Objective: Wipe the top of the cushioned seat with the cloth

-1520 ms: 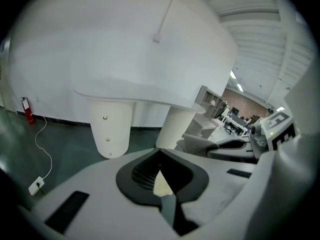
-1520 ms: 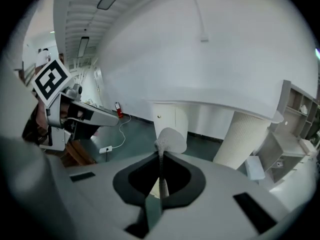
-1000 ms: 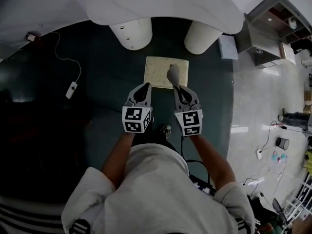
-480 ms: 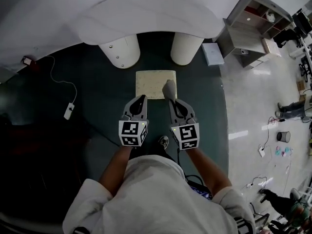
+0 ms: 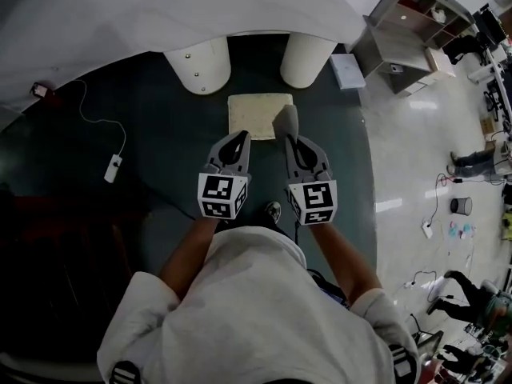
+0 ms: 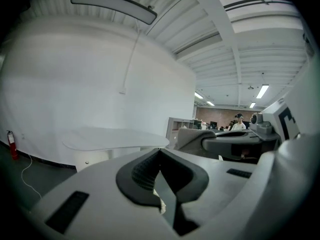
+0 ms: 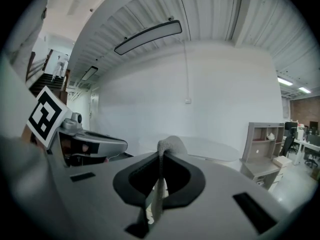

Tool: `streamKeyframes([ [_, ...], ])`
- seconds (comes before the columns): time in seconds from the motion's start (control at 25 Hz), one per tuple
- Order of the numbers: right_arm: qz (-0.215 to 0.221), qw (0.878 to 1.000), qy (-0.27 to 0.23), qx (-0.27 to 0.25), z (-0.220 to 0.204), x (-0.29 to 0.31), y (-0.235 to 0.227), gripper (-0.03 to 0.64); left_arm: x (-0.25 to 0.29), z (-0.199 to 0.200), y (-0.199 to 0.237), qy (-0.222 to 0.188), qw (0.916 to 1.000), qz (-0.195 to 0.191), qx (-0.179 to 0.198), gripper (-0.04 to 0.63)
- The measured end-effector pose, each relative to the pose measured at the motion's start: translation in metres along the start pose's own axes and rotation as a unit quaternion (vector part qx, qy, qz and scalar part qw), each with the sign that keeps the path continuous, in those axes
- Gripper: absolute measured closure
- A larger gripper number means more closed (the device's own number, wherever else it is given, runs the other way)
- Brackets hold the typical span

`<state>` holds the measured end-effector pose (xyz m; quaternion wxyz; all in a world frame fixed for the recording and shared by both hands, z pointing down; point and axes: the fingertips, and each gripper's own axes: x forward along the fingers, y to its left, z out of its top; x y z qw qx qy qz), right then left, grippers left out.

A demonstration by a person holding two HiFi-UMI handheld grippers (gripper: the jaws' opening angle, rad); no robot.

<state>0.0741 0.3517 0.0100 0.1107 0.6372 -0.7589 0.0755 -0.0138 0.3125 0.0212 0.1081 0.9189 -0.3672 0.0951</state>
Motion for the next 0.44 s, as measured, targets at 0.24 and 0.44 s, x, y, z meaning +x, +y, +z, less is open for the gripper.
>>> streamKeyframes([
  [0.24,0.005,1.0,0.001,-0.012,0.01,-0.005,0.025,0.603,-0.018,0.0,0.01,-0.004,1.0,-0.006,0.001,0.581],
  [0.44,0.009,1.0,0.002,-0.029,0.005,0.001,0.046,0.603,-0.028,-0.013,0.029,-0.007,0.9999,-0.001,-0.01,0.581],
])
